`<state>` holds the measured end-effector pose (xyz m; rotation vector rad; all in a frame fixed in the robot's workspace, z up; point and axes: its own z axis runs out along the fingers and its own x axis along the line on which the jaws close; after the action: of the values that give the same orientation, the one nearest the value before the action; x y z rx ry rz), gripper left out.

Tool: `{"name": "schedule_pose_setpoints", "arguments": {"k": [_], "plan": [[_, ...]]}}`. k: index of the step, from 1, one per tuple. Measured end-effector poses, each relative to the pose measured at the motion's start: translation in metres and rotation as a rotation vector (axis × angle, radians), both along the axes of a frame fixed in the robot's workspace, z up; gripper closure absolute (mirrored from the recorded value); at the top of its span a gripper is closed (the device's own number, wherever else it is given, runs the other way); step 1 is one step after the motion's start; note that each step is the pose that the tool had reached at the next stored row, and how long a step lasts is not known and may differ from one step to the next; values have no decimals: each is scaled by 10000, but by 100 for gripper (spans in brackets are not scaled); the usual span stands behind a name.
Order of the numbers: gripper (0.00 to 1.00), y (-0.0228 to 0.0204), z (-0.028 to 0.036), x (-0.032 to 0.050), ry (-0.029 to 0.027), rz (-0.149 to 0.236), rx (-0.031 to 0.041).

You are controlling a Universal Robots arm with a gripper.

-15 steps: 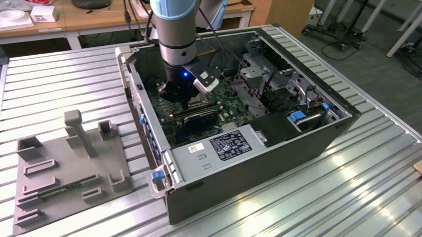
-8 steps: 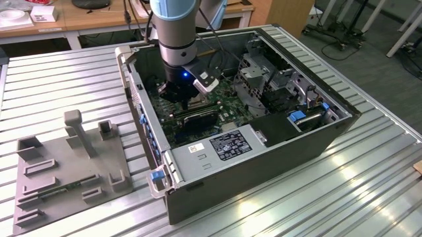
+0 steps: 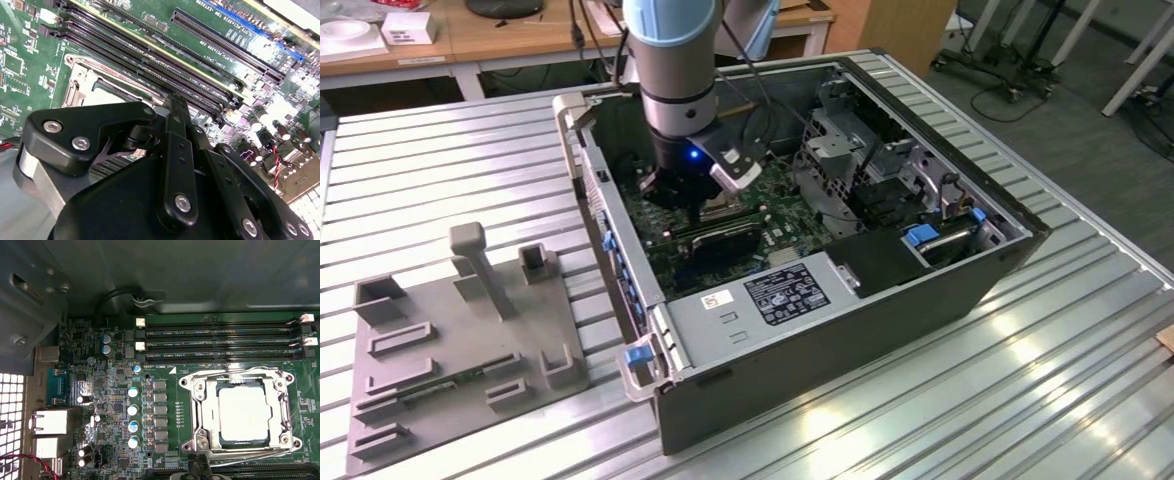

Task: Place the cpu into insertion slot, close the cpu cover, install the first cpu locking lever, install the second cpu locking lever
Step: 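Install the second cpu locking lever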

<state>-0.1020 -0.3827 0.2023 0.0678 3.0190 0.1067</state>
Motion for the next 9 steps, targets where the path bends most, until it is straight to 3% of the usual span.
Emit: {"name": "schedule_pose_setpoints", "arguments": {"k": [9], "plan": [[90,19,-17,-4,-41,-2,5]]}}
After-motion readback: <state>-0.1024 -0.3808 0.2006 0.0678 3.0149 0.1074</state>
